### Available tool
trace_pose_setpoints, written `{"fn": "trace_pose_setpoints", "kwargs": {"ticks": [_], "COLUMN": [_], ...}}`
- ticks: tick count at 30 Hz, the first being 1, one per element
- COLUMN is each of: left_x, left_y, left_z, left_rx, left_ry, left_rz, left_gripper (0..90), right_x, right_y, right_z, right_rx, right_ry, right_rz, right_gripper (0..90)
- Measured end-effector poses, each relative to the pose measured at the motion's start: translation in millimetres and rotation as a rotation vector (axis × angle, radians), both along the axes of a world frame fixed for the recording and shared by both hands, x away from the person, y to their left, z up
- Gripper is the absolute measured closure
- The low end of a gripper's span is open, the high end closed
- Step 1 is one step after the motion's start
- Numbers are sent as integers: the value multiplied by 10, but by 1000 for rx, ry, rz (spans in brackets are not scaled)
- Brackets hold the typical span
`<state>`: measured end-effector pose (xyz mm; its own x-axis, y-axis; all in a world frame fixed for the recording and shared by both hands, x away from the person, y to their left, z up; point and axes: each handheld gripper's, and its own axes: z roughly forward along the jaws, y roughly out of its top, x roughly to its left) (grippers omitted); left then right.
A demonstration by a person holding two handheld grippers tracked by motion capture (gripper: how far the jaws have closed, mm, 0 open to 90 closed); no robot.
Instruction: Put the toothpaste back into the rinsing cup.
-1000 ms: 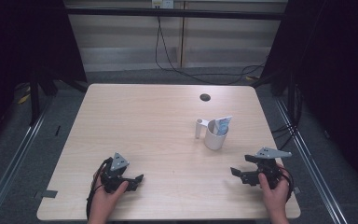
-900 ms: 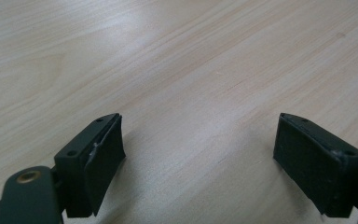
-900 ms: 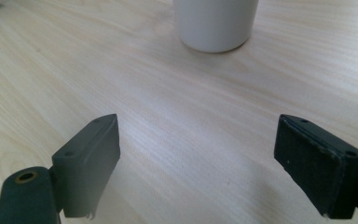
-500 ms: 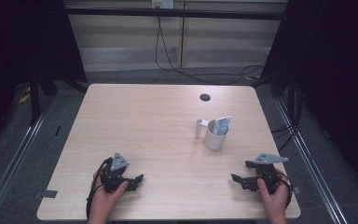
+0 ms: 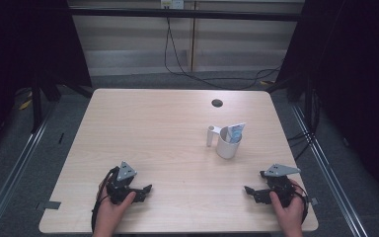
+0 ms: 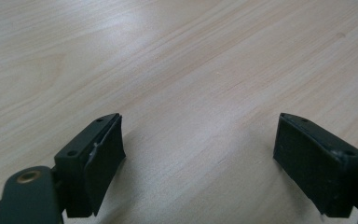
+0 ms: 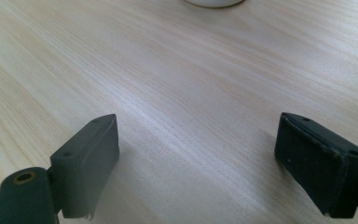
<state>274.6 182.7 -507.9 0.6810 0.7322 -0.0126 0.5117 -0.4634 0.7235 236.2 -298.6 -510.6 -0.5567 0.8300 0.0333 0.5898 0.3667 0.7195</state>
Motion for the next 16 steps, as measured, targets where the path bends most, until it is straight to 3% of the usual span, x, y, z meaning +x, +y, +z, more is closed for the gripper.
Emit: {"fn": "trace_pose_setpoints", "kwargs": {"ticks": [16], "left_x": [-4], "left_y": [-3], "left_z": [-1], "left_rx": [-3], "left_ry": [-2], "left_rz": [5], "left_gripper": [161], "right_x": [3], "right_y": [3], "right_z": [-3], "right_rx": [-8], "right_ry": [-2], "right_rz": [5], "right_gripper": [124]}}
